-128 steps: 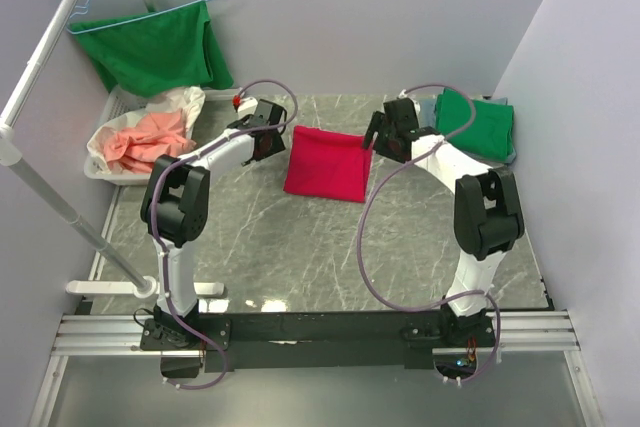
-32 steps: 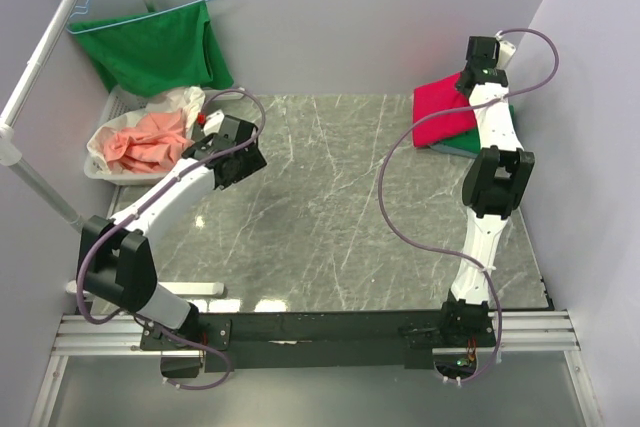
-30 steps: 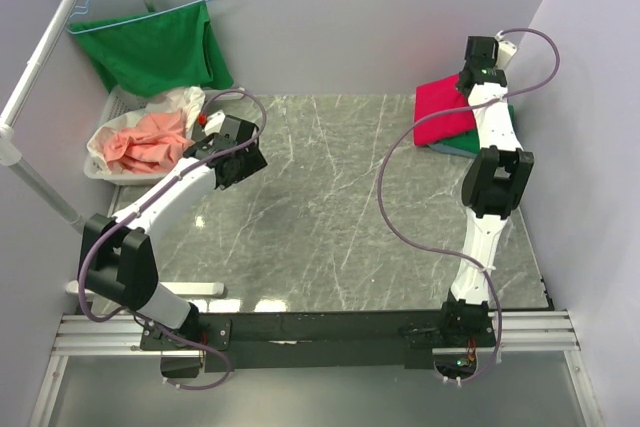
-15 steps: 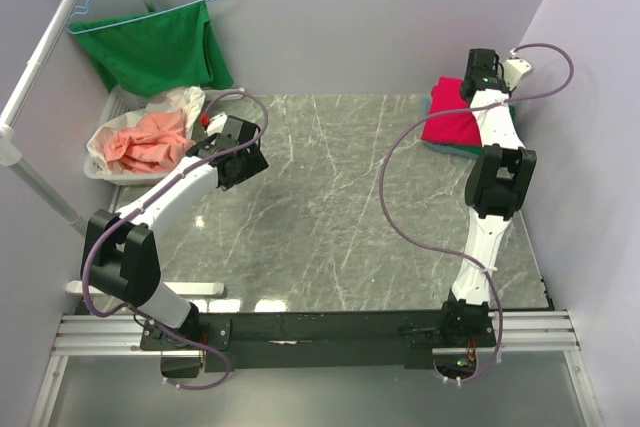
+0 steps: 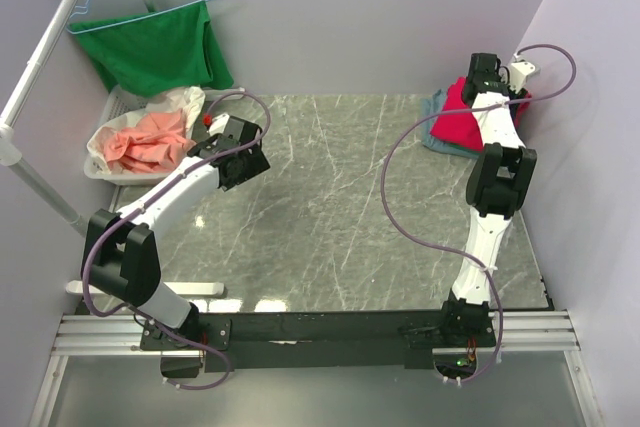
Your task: Fold and stack the t-shirts
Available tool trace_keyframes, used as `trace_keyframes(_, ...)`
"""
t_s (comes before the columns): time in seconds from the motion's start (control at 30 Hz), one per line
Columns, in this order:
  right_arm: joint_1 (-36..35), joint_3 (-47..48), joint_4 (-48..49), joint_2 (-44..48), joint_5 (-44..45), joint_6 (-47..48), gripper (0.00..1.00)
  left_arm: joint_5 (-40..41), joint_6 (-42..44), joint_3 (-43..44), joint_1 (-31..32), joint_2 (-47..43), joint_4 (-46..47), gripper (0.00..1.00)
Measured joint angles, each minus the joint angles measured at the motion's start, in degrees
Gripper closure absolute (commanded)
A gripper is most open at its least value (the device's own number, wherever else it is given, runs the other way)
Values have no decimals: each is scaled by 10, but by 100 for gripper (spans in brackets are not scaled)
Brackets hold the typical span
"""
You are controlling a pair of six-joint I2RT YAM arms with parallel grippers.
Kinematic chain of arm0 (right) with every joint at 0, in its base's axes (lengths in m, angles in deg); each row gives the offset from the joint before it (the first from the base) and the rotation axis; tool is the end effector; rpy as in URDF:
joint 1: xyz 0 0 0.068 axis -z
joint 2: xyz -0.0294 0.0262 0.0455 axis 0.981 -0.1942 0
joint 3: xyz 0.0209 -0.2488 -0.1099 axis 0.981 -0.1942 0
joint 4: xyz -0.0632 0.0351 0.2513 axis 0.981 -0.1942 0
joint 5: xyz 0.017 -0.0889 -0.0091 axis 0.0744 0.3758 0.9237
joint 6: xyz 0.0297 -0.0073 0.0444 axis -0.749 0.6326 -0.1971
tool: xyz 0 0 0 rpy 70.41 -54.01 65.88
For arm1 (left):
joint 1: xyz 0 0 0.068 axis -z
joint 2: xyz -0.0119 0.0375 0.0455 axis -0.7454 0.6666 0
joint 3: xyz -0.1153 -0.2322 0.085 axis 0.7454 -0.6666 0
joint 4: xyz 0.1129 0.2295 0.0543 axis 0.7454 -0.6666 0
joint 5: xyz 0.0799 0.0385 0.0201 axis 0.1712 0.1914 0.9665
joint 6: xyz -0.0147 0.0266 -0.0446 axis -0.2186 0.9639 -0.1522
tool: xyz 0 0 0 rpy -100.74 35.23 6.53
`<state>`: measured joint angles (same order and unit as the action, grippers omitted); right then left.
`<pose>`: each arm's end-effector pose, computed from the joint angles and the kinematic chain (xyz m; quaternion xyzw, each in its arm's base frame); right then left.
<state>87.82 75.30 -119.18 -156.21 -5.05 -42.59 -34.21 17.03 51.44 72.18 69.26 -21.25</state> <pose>0.5059 -0.1095 0.2645 0.4307 0.7166 -0.3518 0.4210 0.3021 -0.1215 0.2666 -0.2567 0.9030 -0.0533 0.3405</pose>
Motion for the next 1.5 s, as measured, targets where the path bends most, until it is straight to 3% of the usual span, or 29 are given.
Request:
trace_keyframes(0.1, -1, 0, 5, 0, -7, 8, 18, -2, 6, 0, 1, 0, 2, 20)
trace_keyframes(0.4, -5, 23, -4, -5, -16, 12, 15, -8, 19, -1, 5, 1, 23, 20)
trace_keyframes(0.57, -30, -31, -10, 28, -37, 6, 15, -4, 33, -27, 16, -1, 70, 18)
trace_keyframes(1.0, -250, -396, -7, 376, -143, -40, 15, 81, 57, -77, 133, -49, 108, 10)
trace_keyframes(1.07, -281, -454, -6, 429, -156, -48, 15, 97, 56, -91, 151, -72, 109, 1)
trace_keyframes(1.13, -311, -513, -9, 477, -168, -58, 15, 114, 50, -108, 165, -97, 109, 1)
trace_keyframes(1.5, -430, -748, -16, 684, -201, -103, 15, 207, 27, -172, 177, -205, 61, 1)
